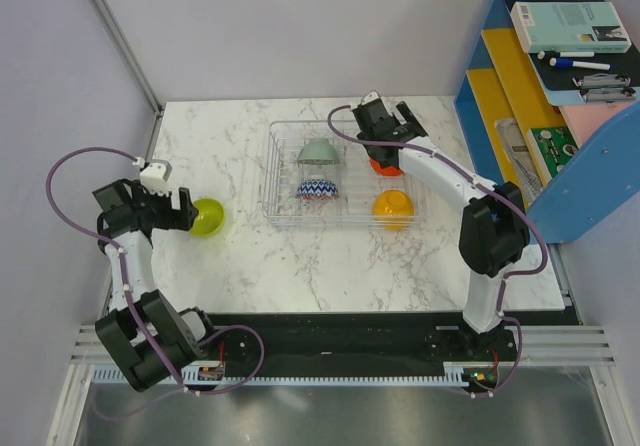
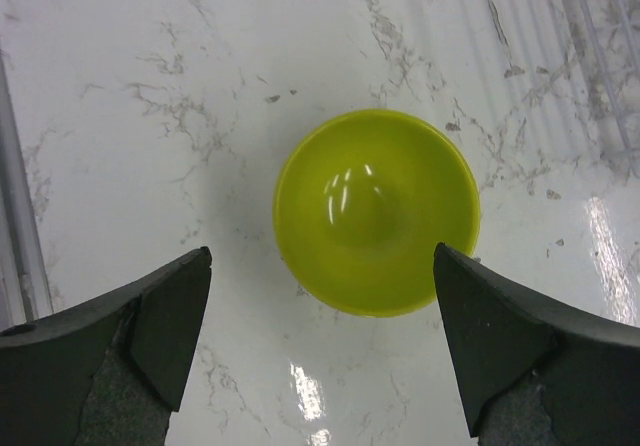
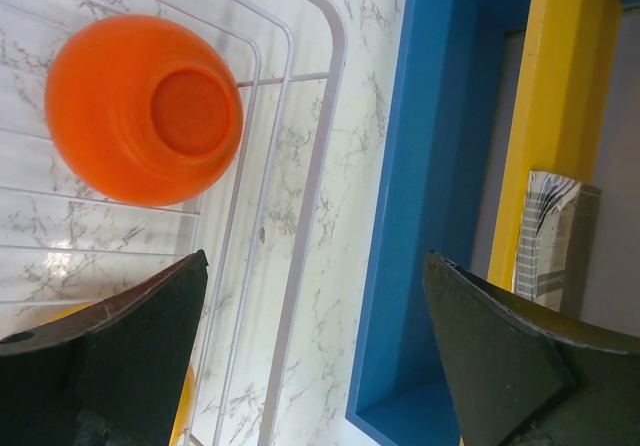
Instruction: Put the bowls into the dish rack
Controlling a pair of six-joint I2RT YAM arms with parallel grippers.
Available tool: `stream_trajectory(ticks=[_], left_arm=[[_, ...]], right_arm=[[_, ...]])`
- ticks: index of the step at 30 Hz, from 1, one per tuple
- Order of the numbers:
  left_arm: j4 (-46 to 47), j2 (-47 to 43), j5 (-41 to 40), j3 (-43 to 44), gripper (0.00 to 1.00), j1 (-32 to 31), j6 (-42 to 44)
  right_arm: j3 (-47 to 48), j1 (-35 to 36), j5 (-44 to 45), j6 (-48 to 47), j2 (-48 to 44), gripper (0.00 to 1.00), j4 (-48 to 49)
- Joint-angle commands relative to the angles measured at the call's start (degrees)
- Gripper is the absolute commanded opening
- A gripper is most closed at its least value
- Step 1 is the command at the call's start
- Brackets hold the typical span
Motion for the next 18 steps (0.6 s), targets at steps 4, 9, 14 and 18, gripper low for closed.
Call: stream_trajectory(ticks=[4, 9, 14, 18], left_arm=[[-8.9, 2.2, 4.0, 0.1, 0.98, -0.1, 13.1], [-10.3, 3.3, 3.1, 0.3, 0.98, -0.7, 15.0], [-8.7, 6.9, 0.7, 1.6, 0.98, -1.4, 14.5], [-6.4, 9.9, -2.0, 2.4, 0.93, -2.1, 13.7]], right_arm=[[1.1, -3.0, 1.8, -1.4, 4.1, 0.96, 2.9], [2.1, -4.1, 0.9, -1.1, 6.7, 0.96, 2.9], [2.2, -4.1, -0.3, -0.7, 6.9, 0.96, 3.3], [2.5, -4.1, -0.2, -0.9, 7.4, 0.96, 3.5]])
